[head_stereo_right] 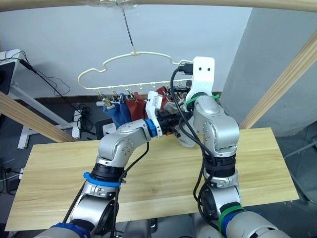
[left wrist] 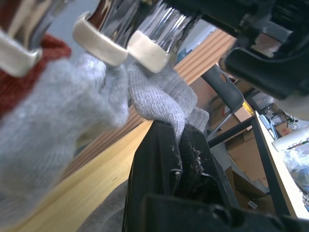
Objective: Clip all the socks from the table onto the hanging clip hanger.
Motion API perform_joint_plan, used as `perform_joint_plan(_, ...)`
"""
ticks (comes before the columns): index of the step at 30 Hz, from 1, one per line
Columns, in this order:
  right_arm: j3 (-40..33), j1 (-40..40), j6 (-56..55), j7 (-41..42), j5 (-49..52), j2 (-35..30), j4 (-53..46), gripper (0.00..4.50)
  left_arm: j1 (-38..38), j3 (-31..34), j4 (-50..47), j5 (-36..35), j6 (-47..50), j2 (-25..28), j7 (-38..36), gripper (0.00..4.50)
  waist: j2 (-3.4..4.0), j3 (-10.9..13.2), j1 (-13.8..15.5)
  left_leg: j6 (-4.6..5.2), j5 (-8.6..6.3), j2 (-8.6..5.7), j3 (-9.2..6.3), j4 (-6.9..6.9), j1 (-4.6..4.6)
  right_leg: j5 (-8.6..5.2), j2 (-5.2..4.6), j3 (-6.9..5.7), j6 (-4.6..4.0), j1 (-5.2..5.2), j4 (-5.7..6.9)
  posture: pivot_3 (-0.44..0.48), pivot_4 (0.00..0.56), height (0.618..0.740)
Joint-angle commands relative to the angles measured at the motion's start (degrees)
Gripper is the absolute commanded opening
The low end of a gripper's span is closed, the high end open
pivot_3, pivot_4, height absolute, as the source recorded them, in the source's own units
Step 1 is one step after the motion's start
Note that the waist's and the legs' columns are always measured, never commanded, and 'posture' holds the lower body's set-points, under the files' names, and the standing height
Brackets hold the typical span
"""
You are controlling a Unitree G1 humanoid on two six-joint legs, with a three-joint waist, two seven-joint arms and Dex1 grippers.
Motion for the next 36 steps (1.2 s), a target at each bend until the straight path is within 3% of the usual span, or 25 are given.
perform_joint_plan(1, -0.6, -0.7, 0.1, -0.4, 0.4, 0.2, -2.3, 0.0, -1.5, 0.1, -0.4, 0.1, -1.7, -0.8, 0.1, 0.04, 0.0, 0.0, 0.0, 0.0, 0.0, 0.0, 0.0, 0.0, 0.0, 0.0, 0.0, 0.0, 0.0, 0.0, 0.0, -0.204, 0.344, 0.74)
perform_joint_plan(26, 0.0, -0.5, -0.2, 0.3, 0.7, 0.1, -2.1, 0.0, -2.5, 2.8, -1.0, -1.4, -0.5, -0.2, 0.6, 0.04, 0.0, 0.0, 0.0, 0.0, 0.0, -0.01, 0.0, 0.01, -0.01, 0.0, -0.01, 0.01, 0.0, 0.0, 0.0, -0.193, 0.341, 0.74)
perform_joint_plan(29, -0.1, -0.5, 0.0, 0.0, 0.5, 0.1, -2.3, 0.93, -2.5, 2.8, -1.1, -1.5, -0.3, -0.5, 0.7, 0.01, 0.0, 0.0, 0.0, 0.0, 0.0, 0.0, 0.0, 0.0, -0.01, 0.0, -0.01, 0.0, 0.0, 0.0, 0.0, -0.194, 0.341, 0.74)
perform_joint_plan(32, 0.0, -0.4, 0.2, -0.1, 0.4, 0.2, -2.4, 2.14, -2.5, 2.8, -1.3, -1.5, -0.3, -0.7, 0.9, 0.01, 0.0, 0.0, 0.0, 0.0, 0.0, 0.0, 0.01, 0.0, -0.01, 0.0, -0.01, 0.01, 0.0, -0.01, 0.0, -0.194, 0.341, 0.74)
perform_joint_plan(33, 0.0, -0.4, 0.2, -0.1, 0.4, 0.2, -2.5, 2.35, -2.4, 2.7, -1.3, -1.5, -0.2, -0.8, 0.9, 0.01, 0.0, 0.0, 0.0, 0.0, 0.0, 0.0, 0.01, 0.0, -0.01, 0.0, -0.01, 0.01, 0.0, -0.01, 0.0, -0.195, 0.341, 0.74)
perform_joint_plan(36, 0.0, -0.4, 0.2, -0.1, 0.4, 0.2, -2.4, 2.35, -2.4, 2.7, -1.3, -1.6, -0.2, -0.9, 0.8, 0.01, 0.0, 0.0, 0.0, 0.0, 0.0, 0.0, 0.01, 0.0, -0.01, 0.0, -0.01, 0.01, 0.0, -0.01, 0.0, -0.195, 0.341, 0.74)
